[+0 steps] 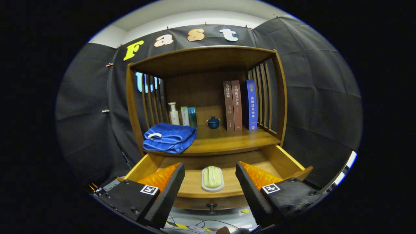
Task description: Pull open the drawer, take out the items inside it, and place them on the countertop above the cabinet.
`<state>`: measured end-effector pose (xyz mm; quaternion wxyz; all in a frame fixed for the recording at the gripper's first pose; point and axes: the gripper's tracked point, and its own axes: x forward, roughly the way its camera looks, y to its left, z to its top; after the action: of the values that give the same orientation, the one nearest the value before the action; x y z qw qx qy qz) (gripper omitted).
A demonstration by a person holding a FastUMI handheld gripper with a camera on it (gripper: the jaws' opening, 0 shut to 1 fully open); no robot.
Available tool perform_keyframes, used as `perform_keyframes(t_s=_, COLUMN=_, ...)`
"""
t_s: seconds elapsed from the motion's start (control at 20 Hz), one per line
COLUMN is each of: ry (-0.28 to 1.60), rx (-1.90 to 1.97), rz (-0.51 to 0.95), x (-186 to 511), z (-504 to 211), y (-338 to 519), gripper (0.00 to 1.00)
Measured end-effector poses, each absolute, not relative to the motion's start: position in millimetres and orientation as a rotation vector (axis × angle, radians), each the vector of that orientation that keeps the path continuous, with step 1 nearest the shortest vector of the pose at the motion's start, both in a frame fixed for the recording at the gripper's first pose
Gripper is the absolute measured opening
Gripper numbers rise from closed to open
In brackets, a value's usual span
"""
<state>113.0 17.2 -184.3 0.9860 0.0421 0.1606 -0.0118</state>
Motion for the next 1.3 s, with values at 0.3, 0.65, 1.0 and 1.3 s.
perform_keyframes(t_s=0.3, ry=0.694, rx=0.152, rz=-0.035, x=182, z=-241, y=17, gripper=1.0)
perform_keyframes(t_s=0.65, ry=0.98, rx=0.142, rz=-0.007, x=213, z=-335, y=27, gripper=1.0)
perform_keyframes(t_s=1.0, ry=1.13, rx=0.014, rz=-0.017, x=220, z=-382, y=26, gripper=0.62)
perform_keyframes(t_s=1.3, ry=1.105, rx=-0.014, rz=-0.033, x=221, z=-384, y=19, gripper=0.23)
